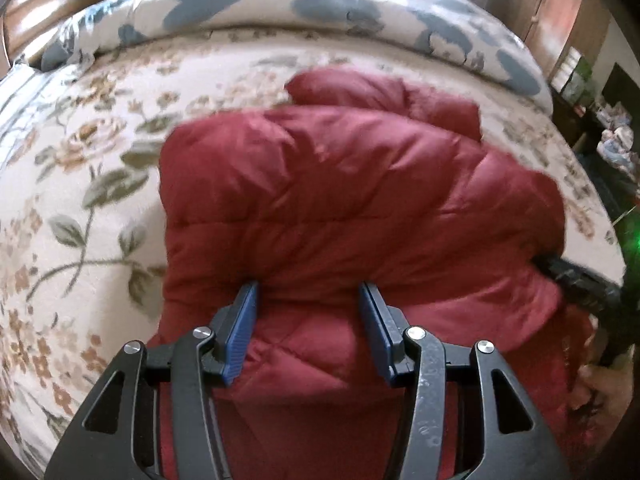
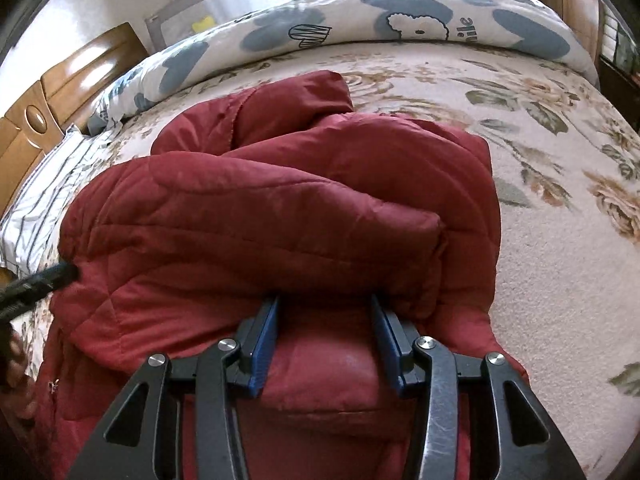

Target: Fold large clothes

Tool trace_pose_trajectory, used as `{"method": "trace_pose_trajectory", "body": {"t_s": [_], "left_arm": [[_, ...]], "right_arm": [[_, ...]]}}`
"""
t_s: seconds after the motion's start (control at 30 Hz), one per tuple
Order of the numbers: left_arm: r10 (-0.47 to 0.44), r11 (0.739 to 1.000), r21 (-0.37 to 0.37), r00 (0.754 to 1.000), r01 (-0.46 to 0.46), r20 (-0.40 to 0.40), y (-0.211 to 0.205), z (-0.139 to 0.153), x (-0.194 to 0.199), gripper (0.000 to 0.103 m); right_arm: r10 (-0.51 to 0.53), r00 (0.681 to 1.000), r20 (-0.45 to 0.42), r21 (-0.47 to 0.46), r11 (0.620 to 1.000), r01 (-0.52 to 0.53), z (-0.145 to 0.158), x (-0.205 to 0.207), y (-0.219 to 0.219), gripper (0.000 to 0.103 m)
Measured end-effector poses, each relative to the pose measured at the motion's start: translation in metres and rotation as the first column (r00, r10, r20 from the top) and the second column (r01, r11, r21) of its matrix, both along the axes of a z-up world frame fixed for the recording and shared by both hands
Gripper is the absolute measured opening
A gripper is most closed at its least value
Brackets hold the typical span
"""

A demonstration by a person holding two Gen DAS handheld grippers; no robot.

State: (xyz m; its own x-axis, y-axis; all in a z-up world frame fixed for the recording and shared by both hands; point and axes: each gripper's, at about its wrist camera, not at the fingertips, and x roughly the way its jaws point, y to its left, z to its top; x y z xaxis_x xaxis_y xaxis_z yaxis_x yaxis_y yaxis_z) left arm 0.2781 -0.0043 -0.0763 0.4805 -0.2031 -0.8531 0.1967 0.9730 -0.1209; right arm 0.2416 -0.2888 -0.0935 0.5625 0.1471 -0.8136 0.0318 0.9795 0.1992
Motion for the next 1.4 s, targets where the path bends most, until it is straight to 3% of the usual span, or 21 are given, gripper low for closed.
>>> {"method": "trace_pose_trajectory", "body": {"t_s": [0.2, 0.47, 0.93, 1.4], "left_arm": [[0.003, 1.0, 0.012, 1.0, -0.003, -0.006, -0.001, -0.006, 0.002, 0.05], [-0.007, 1.0, 0.016, 1.0, 0.007, -0.006, -0.001, -0.007, 0.001, 0.051], [0.003, 0.999, 0.038, 0.999, -0.001, -0.048, -0.003, 0.002, 0.003, 0.05], [0.076, 0.996, -0.049, 0.996, -0.078, -0.043, 0.04, 0.027, -0.039, 0.051]], "right_arm": [[-0.015, 1.0, 0.013, -0.012, 1.0, 0.015, 0.019, -0.014, 0.001, 0.045], [-0.016, 1.0, -0.022, -0.009, 1.0, 0.016, 0.0, -0.008, -0.003, 0.045], [-0.019, 0.999, -0.028, 0.017, 1.0, 0.019, 0.0, -0.006, -0.007, 0.046], [-0.027, 0.999, -0.018, 0.149, 0.988, 0.03, 0.034, -0.063, -0.022, 0.05]]}}
